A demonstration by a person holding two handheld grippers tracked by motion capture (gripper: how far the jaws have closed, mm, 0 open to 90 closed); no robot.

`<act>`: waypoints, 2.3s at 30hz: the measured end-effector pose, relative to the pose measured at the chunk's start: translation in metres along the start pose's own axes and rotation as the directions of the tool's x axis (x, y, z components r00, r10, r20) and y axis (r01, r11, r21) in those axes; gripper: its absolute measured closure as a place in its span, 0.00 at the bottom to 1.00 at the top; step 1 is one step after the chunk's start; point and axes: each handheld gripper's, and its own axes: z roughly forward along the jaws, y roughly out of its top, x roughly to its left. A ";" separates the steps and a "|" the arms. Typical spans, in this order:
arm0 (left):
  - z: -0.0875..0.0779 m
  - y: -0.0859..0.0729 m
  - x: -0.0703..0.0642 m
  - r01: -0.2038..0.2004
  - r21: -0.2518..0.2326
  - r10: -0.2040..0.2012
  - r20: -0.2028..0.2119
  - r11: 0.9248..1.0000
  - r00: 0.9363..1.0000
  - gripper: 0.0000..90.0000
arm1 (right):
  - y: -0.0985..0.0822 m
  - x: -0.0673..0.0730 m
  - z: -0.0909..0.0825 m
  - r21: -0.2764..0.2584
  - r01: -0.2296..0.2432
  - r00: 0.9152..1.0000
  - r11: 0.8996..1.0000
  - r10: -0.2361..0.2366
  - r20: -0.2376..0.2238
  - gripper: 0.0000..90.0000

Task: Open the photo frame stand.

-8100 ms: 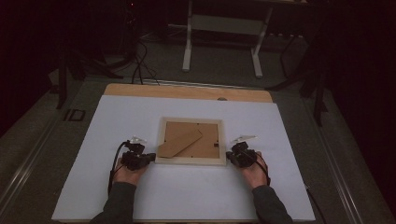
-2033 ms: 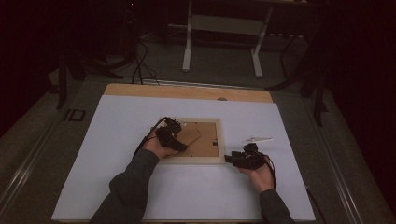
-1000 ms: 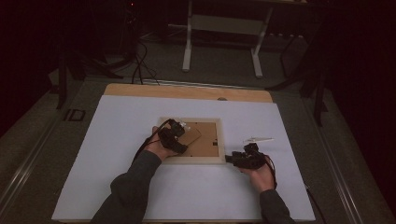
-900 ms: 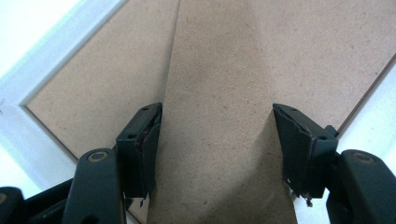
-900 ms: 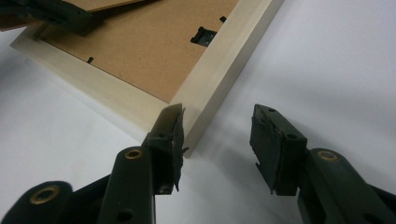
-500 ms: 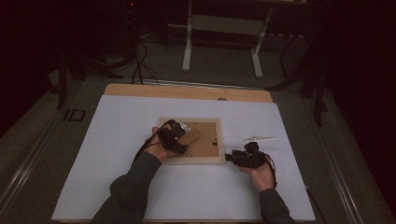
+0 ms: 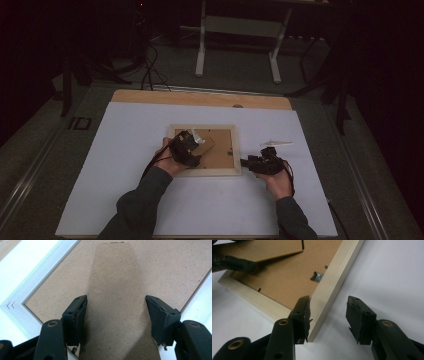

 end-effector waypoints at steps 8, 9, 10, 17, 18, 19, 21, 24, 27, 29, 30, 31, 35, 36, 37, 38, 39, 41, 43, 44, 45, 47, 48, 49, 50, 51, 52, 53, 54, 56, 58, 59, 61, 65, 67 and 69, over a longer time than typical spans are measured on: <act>-0.003 -0.003 -0.005 -0.025 -0.025 0.024 -0.033 0.999 0.999 0.42 | 0.009 0.002 0.003 0.005 0.018 1.000 1.000 -0.018 0.008 0.60; -0.004 -0.003 -0.005 -0.029 -0.026 0.028 -0.037 0.999 0.999 0.42 | 0.012 0.002 0.004 0.007 0.021 1.000 1.000 -0.021 0.009 0.61; -0.004 -0.003 -0.006 -0.029 -0.029 0.028 -0.040 0.999 0.999 0.42 | 0.014 0.002 0.004 0.008 0.028 1.000 1.000 -0.028 0.012 0.61; -0.007 -0.005 -0.010 -0.043 -0.044 0.040 -0.068 0.998 0.997 0.42 | 0.026 0.005 0.007 0.022 0.061 0.998 0.998 -0.061 0.007 0.66; -0.007 -0.005 -0.011 -0.042 -0.048 0.039 -0.070 0.998 0.997 0.42 | 0.028 0.006 0.008 0.023 0.066 0.998 0.998 -0.066 0.009 0.67; -0.007 -0.005 -0.011 -0.041 -0.050 0.038 -0.071 0.998 0.997 0.42 | 0.029 0.006 0.009 0.026 0.068 0.998 0.997 -0.068 0.011 0.68; -0.007 -0.006 -0.011 -0.041 -0.054 0.037 -0.074 0.998 0.997 0.42 | 0.032 0.006 0.011 0.031 0.071 0.997 0.997 -0.071 0.017 0.69; -0.007 -0.006 -0.012 -0.048 -0.056 0.043 -0.083 0.997 0.996 0.42 | 0.035 0.006 0.014 0.036 0.078 0.997 0.996 -0.078 0.023 0.69; -0.009 -0.007 -0.014 -0.054 -0.060 0.048 -0.094 0.997 0.994 0.42 | 0.039 0.004 0.017 0.038 0.072 0.997 0.997 -0.073 0.028 0.69; -0.010 -0.007 -0.016 -0.054 -0.065 0.048 -0.100 0.996 0.994 0.42 | 0.041 0.003 0.018 0.037 0.062 0.998 0.997 -0.063 0.023 0.69; -0.010 -0.007 -0.016 -0.057 -0.066 0.050 -0.103 0.996 0.993 0.42 | 0.042 0.001 0.018 0.033 0.058 0.998 0.998 -0.059 0.019 0.68; -0.010 -0.007 -0.016 -0.057 -0.066 0.050 -0.103 0.996 0.993 0.42 | 0.042 0.001 0.018 0.033 0.058 0.998 0.998 -0.059 0.019 0.68; -0.011 -0.008 -0.018 -0.060 -0.076 0.052 -0.112 0.995 0.992 0.42 | 0.046 -0.005 0.021 0.031 0.030 0.999 0.999 -0.030 0.014 0.68; -0.011 -0.008 -0.018 -0.062 -0.077 0.053 -0.114 0.995 0.992 0.42 | 0.046 -0.006 0.021 0.033 0.028 0.999 0.999 -0.029 0.018 0.68; -0.011 -0.008 -0.018 -0.062 -0.077 0.053 -0.114 0.995 0.992 0.42 | 0.046 -0.006 0.021 0.033 0.028 0.999 0.999 -0.029 0.018 0.68; -0.011 -0.008 -0.018 -0.062 -0.077 0.053 -0.114 0.995 0.992 0.42 | 0.047 -0.006 0.021 0.034 0.024 1.000 0.999 -0.025 0.018 0.68; -0.012 -0.009 -0.018 -0.064 -0.078 0.054 -0.119 0.995 0.991 0.42 | 0.049 -0.009 0.022 0.034 0.017 1.000 0.999 -0.017 0.017 0.68; -0.012 -0.009 -0.019 -0.066 -0.082 0.056 -0.123 0.994 0.991 0.42 | 0.051 -0.010 0.023 0.036 0.016 1.000 0.999 -0.017 0.016 0.68; -0.012 -0.010 -0.020 -0.068 -0.088 0.057 -0.127 0.994 0.990 0.42 | 0.053 -0.011 0.024 0.041 0.016 1.000 0.999 -0.016 0.016 0.67; -0.012 -0.010 -0.020 -0.068 -0.090 0.056 -0.129 0.994 0.990 0.42 | 0.054 -0.011 0.025 0.042 0.013 1.000 0.999 -0.013 0.019 0.66; -0.013 -0.011 -0.021 -0.068 -0.094 0.056 -0.131 0.993 0.990 0.42 | 0.055 -0.011 0.025 0.044 0.012 1.000 0.999 -0.013 0.020 0.66; -0.013 -0.011 -0.022 -0.073 -0.097 0.059 -0.138 0.993 0.989 0.42 | 0.057 -0.012 0.027 0.046 0.006 1.000 0.999 -0.007 0.020 0.65; -0.013 -0.012 -0.022 -0.072 -0.103 0.057 -0.140 0.992 0.988 0.42 | 0.057 -0.013 0.028 0.049 0.006 1.000 0.999 -0.007 0.021 0.65; -0.014 -0.012 -0.023 -0.072 -0.105 0.057 -0.143 0.992 0.988 0.42 | 0.058 -0.013 0.030 0.053 0.005 1.000 0.999 -0.006 0.022 0.65; -0.014 -0.012 -0.023 -0.075 -0.106 0.059 -0.145 0.992 0.988 0.42 | 0.059 -0.013 0.031 0.054 0.002 1.000 0.999 -0.003 0.022 0.65; -0.014 -0.012 -0.023 -0.077 -0.107 0.060 -0.147 0.991 0.987 0.42 | 0.060 -0.014 0.032 0.056 -0.001 1.000 0.998 0.000 0.018 0.65; -0.014 -0.013 -0.023 -0.078 -0.111 0.061 -0.149 0.991 0.987 0.42 | 0.061 -0.014 0.032 0.057 -0.001 1.000 0.998 0.000 0.017 0.65; -0.015 -0.013 -0.024 -0.080 -0.109 0.063 -0.150 0.991 0.987 0.42 | 0.062 -0.014 0.033 0.056 -0.003 1.000 0.998 0.003 0.014 0.65; -0.015 -0.013 -0.024 -0.080 -0.113 0.062 -0.152 0.990 0.986 0.42 | 0.063 -0.014 0.033 0.056 -0.007 1.000 0.998 0.006 0.008 0.65; -0.015 -0.014 -0.025 -0.081 -0.120 0.062 -0.157 0.989 0.986 0.42 | 0.064 -0.015 0.034 0.054 -0.010 1.000 0.998 0.010 0.002 0.65; -0.015 -0.015 -0.026 -0.087 -0.124 0.066 -0.163 0.989 0.984 0.42 | 0.066 -0.016 0.036 0.055 -0.019 1.000 0.998 0.020 -0.005 0.64; -0.016 -0.015 -0.026 -0.091 -0.124 0.070 -0.165 0.988 0.984 0.42 | 0.067 -0.017 0.037 0.056 -0.021 1.000 0.998 0.022 -0.013 0.64; -0.015 -0.015 -0.026 -0.092 -0.125 0.071 -0.167 0.988 0.983 0.42 | 0.068 -0.017 0.038 0.060 -0.029 0.999 0.998 0.031 -0.025 0.64; -0.016 -0.015 -0.028 -0.103 -0.132 0.079 -0.176 0.986 0.981 0.42 | 0.071 -0.019 0.041 0.062 -0.035 0.999 0.997 0.037 -0.037 0.63; -0.016 -0.015 -0.029 -0.109 -0.133 0.084 -0.184 0.985 0.979 0.42 | 0.072 -0.020 0.043 0.068 -0.039 0.998 0.997 0.042 -0.037 0.62; -0.016 -0.015 -0.029 -0.111 -0.134 0.085 -0.186 0.985 0.979 0.42 | 0.073 -0.022 0.044 0.072 -0.047 0.998 0.996 0.050 -0.044 0.61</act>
